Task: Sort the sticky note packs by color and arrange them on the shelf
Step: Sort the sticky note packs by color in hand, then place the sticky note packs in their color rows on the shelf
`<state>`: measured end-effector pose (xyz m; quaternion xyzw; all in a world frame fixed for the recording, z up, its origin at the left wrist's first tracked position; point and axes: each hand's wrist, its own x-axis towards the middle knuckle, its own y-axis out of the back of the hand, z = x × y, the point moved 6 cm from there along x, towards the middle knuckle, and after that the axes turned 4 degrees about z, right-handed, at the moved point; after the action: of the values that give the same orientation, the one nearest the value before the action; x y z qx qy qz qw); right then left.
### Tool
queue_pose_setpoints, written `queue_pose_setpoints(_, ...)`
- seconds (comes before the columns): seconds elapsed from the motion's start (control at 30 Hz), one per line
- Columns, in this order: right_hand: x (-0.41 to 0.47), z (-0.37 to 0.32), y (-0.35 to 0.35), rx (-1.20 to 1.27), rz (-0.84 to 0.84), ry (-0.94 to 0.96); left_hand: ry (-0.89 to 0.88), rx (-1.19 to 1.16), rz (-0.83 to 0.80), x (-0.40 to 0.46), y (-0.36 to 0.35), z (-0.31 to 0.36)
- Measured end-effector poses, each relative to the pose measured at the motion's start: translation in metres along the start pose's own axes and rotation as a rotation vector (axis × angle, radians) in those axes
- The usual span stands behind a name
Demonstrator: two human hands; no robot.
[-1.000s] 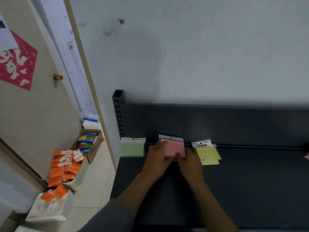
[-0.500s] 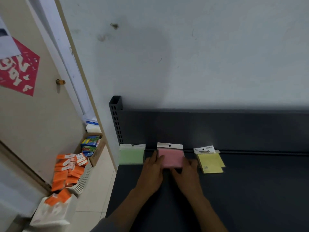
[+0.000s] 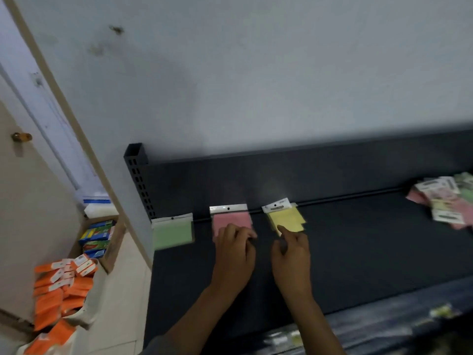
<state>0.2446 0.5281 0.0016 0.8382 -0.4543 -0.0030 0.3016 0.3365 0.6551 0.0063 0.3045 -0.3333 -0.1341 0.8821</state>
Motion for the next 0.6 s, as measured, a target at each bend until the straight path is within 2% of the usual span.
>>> queue_pose_setpoints(0.23,-0.036,0.049,0.099,-0.083,0.235,-0.149,-0.208,-0.176,-0.144,-0.018,-0.053,0.096)
queue_pose_setpoints(0.4,-0.043,0.069,0.157,-0.065,0.367,-0.209,-0.293,-0.215,-0.312,-0.034,-0.095,0.144)
queue_pose_setpoints(0.6,-0.045,0.116,0.207,0.005,0.464,-0.311,-0.345,-0.264,-0.402,-0.045,-0.148,0.2)
